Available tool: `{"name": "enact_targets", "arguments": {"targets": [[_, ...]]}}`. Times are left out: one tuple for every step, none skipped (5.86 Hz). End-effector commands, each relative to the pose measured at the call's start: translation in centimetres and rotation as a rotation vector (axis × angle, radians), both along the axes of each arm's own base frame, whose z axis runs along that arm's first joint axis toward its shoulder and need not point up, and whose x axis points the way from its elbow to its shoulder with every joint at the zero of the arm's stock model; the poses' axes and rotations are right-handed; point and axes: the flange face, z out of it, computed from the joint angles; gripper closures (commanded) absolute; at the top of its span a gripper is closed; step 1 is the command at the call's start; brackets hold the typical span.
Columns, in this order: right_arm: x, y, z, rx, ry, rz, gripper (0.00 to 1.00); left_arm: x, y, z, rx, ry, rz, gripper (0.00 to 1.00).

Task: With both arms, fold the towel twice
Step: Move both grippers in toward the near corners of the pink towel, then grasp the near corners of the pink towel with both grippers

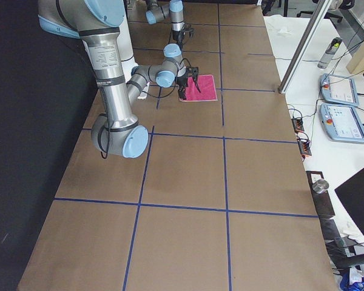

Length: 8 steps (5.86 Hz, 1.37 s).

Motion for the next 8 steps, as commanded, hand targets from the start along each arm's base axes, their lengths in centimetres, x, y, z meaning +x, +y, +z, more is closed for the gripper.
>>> {"name": "enact_targets", "arguments": {"targets": [[-2.4, 0.1, 0.3, -0.008, 0.022, 0.003, 0.04, 3.7, 0.5, -0.2, -0.092, -0.024, -0.075, 0.48], [-3.7, -0.1, 0.8, -0.002, 0.044, 0.009, 0.04, 4.2, 0.3, -0.5, -0.095, -0.023, -0.079, 0.48], [-4.1, 0.3, 0.7, 0.002, 0.044, 0.006, 0.06, 4.7, 0.1, -0.1, -0.117, -0.029, -0.094, 0.48], [-4.4, 0.7, 0.8, -0.001, 0.045, 0.003, 0.10, 6.2, -0.3, -0.2, -0.133, -0.039, -0.105, 0.48], [-4.9, 0.7, 1.3, -0.019, 0.052, 0.012, 0.13, 6.6, -0.5, -0.2, -0.137, -0.039, -0.121, 0.48], [-5.2, 0.8, 1.3, -0.019, 0.054, 0.010, 0.14, 7.5, -0.8, -0.2, -0.145, -0.043, -0.126, 0.48], [-5.4, 1.0, 1.3, -0.011, 0.056, 0.014, 0.14, 7.8, -0.9, -0.2, -0.146, -0.046, -0.127, 0.48], [-5.5, 1.2, 1.3, -0.011, 0.056, 0.011, 0.14, 7.9, -1.0, -0.3, -0.144, -0.044, -0.129, 0.48]]}}
